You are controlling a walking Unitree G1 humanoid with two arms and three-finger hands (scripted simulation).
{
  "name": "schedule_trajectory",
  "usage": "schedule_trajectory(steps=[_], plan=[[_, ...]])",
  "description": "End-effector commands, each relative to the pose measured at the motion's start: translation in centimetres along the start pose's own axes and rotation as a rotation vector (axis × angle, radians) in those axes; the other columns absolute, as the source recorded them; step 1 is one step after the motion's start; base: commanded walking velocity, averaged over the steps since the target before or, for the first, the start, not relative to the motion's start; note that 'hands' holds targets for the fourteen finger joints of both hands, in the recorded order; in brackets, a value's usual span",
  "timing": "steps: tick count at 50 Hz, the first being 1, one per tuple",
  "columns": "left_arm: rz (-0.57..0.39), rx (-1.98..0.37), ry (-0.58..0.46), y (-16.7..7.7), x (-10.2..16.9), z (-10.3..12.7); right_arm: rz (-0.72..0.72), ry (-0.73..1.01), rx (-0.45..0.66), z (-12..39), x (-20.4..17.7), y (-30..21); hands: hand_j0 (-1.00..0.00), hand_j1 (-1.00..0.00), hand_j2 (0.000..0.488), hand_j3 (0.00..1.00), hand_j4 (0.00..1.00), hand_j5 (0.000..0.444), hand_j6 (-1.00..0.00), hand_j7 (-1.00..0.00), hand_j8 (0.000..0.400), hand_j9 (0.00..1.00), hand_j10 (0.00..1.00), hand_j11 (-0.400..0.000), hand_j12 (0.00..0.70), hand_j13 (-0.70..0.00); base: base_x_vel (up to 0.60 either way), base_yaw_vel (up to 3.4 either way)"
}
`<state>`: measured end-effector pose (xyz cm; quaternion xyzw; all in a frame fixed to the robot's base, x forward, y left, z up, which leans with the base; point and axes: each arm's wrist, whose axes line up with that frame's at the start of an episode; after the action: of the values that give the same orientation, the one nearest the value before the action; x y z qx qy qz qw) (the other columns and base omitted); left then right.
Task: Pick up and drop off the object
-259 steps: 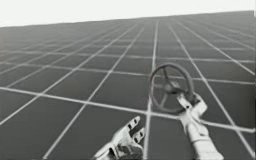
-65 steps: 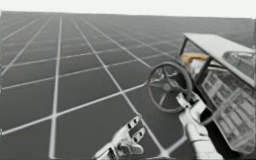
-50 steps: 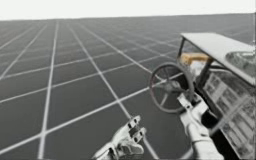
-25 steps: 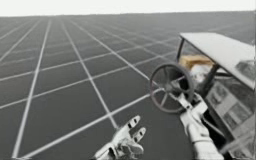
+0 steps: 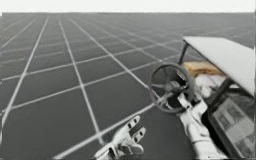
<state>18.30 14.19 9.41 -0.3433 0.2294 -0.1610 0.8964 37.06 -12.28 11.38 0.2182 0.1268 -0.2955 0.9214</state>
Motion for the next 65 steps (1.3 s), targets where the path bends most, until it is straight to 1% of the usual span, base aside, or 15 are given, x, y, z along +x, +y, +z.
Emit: schedule_trajectory(steps=[1,49,65], plan=[[-0.005,-0.011,-0.011,0.24,-0.20,-0.02,0.038,-0.036,0.012,0.91,-0.61,1.15,0.00,0.00,0.000,1.00,1.00,0.000,0.00,0.00,0.000,1.00,1.00,-0.400,0.000,-0.700,0.58,0.04],[-0.005,-0.011,-0.011,0.24,-0.20,-0.02,0.038,-0.036,0.012,0.91,-0.61,1.15,0.00,0.00,0.000,1.00,1.00,0.000,0.00,0.00,0.000,1.00,1.00,-0.400,0.000,-0.700,0.56,0.07],[-0.005,-0.011,-0.011,0.24,-0.20,-0.02,0.038,-0.036,0.012,0.91,-0.61,1.15,0.00,0.00,0.000,1.00,1.00,0.000,0.00,0.00,0.000,1.00,1.00,-0.400,0.000,-0.700,0.45,0.06]])
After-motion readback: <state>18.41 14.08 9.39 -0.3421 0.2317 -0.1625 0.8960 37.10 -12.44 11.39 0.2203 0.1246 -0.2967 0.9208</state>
